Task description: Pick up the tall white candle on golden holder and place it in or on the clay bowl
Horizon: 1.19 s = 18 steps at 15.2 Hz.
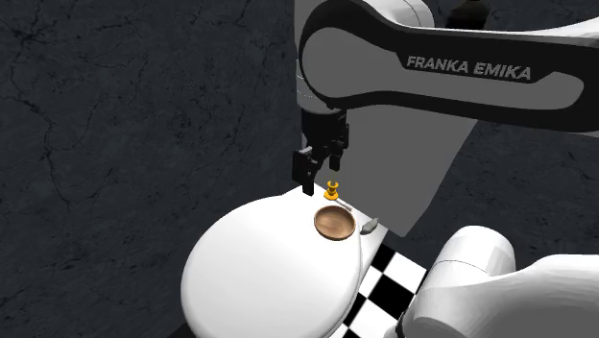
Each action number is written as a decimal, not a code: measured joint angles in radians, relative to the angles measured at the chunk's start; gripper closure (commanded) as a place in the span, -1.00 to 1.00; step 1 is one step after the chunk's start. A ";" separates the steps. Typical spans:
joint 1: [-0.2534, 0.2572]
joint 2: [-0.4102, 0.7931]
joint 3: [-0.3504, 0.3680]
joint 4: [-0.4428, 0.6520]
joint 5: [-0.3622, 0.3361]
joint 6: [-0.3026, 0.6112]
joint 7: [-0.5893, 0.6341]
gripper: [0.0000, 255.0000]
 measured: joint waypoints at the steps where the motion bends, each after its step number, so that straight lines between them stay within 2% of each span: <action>1: 0.000 0.000 0.000 0.000 0.000 0.000 0.000 -1.00; 4: 0.004 0.034 -0.040 -0.009 -0.042 0.018 -0.088 -1.00; 10: 0.006 0.158 -0.154 -0.040 -0.167 0.115 -0.342 -1.00; 18: 0.011 0.418 -0.284 0.029 -0.304 0.258 -0.663 -1.00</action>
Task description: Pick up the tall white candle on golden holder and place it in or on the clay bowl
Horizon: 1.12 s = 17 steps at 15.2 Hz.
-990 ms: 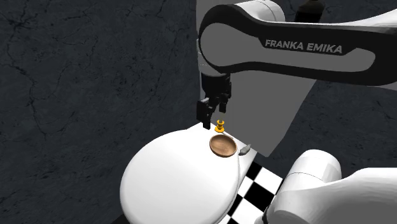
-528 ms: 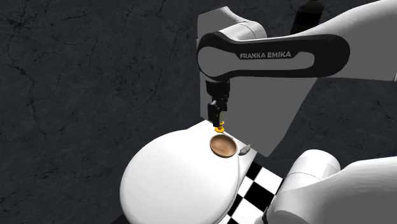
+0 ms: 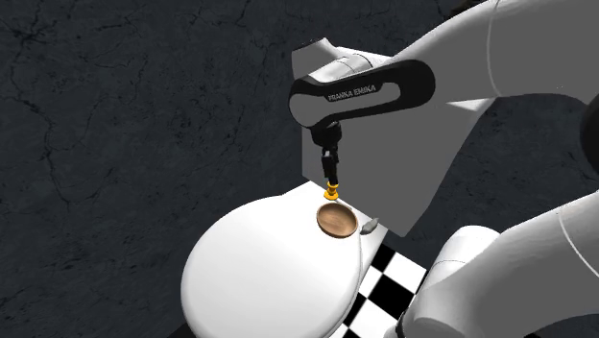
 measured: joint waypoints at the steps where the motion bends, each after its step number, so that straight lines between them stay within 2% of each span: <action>1: 0.001 0.042 -0.013 0.014 -0.012 0.025 -0.037 -1.00; 10: -0.005 0.388 -0.088 0.175 -0.085 0.192 -0.356 -1.00; 17: -0.021 0.451 -0.102 0.143 -0.101 0.290 -0.384 -1.00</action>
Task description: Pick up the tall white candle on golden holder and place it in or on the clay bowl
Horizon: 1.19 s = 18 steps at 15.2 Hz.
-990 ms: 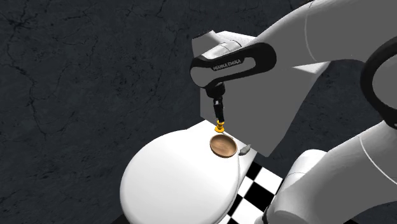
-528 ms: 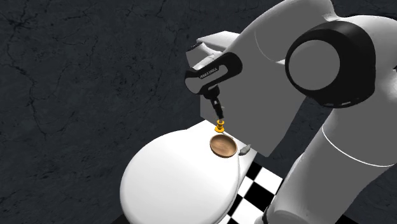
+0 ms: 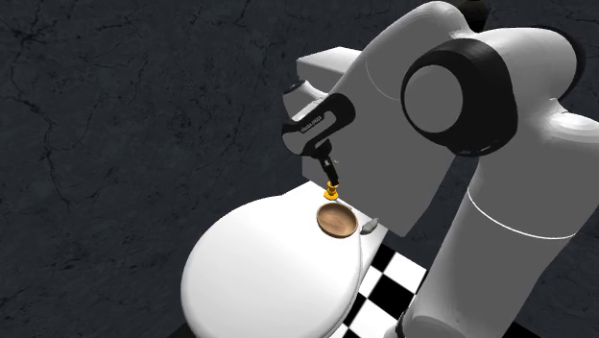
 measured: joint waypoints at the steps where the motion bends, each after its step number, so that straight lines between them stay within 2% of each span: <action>1: -0.001 0.005 0.000 -0.006 -0.001 0.012 0.002 -1.00; 7: -0.002 0.009 0.000 -0.011 -0.002 0.023 0.003 -1.00; 8: -0.002 0.009 0.000 -0.011 -0.002 0.023 0.003 1.00; 18: -0.004 0.012 -0.002 -0.011 -0.002 0.023 0.003 1.00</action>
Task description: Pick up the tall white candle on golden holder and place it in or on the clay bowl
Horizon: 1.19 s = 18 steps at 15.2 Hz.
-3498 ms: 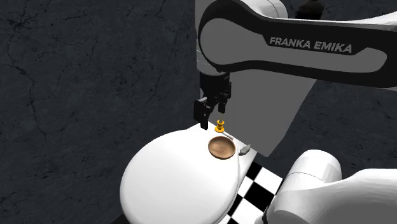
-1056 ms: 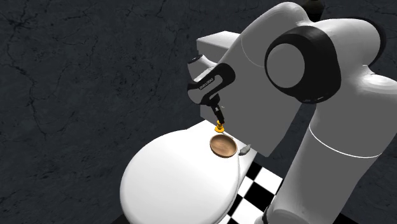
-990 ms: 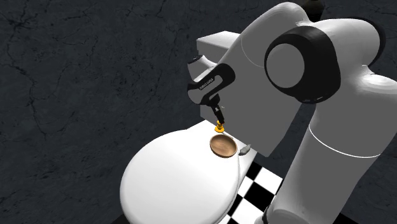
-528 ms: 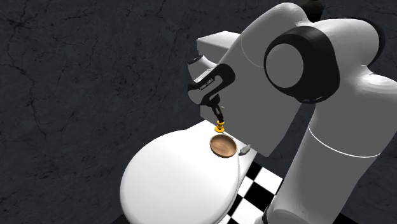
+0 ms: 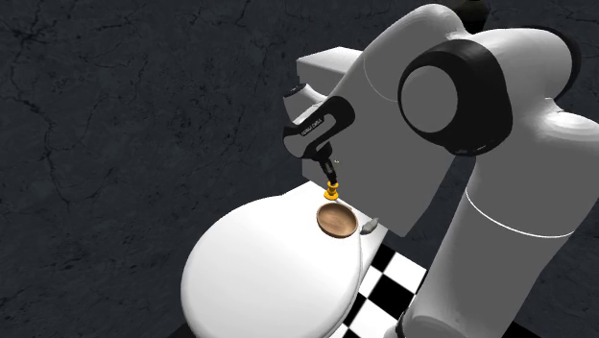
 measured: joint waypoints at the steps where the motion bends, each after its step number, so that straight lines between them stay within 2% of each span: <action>1: 0.001 -0.006 0.000 0.002 0.000 -0.008 -0.001 1.00; 18: 0.013 -0.130 0.012 0.096 -0.002 -0.220 -0.042 1.00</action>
